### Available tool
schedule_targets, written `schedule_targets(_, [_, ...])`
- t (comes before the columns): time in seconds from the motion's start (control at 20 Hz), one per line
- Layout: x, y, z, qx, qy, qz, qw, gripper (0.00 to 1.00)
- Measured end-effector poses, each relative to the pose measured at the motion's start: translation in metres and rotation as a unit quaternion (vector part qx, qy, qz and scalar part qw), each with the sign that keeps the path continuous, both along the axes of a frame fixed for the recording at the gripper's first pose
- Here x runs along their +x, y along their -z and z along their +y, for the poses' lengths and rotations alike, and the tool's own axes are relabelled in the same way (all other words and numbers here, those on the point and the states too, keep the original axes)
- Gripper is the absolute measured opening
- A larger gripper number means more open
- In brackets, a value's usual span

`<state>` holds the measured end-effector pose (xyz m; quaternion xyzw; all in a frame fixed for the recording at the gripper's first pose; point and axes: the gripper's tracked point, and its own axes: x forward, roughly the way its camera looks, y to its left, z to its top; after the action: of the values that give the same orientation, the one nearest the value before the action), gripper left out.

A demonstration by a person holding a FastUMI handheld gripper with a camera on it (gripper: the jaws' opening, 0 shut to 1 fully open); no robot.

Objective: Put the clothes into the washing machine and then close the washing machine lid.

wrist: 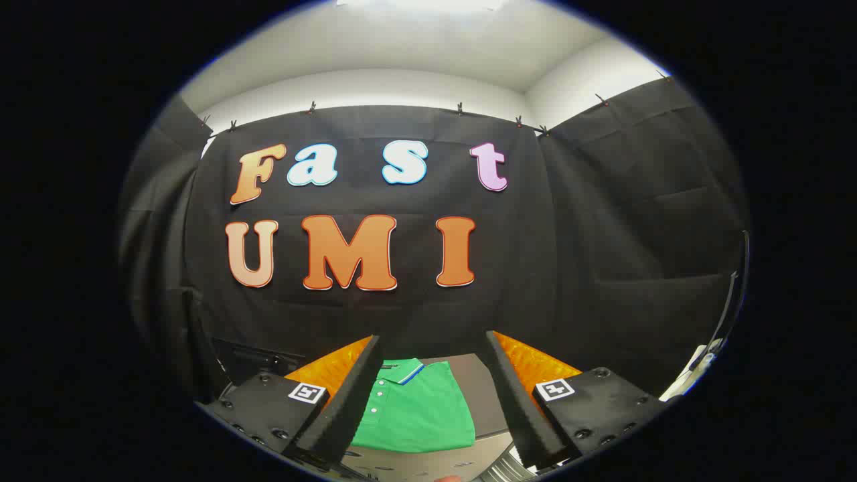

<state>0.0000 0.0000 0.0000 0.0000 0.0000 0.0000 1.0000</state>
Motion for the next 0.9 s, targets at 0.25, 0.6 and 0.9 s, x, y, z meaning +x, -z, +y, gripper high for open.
schedule_targets(0.25, [0.000,0.006,-0.008,0.005,0.003,0.004,1.000,0.98])
schedule_targets(0.6, [0.000,0.011,-0.016,0.013,0.009,0.005,1.000,0.98])
schedule_targets(0.9, [-0.002,0.008,-0.011,0.014,0.006,0.003,1.000,0.98])
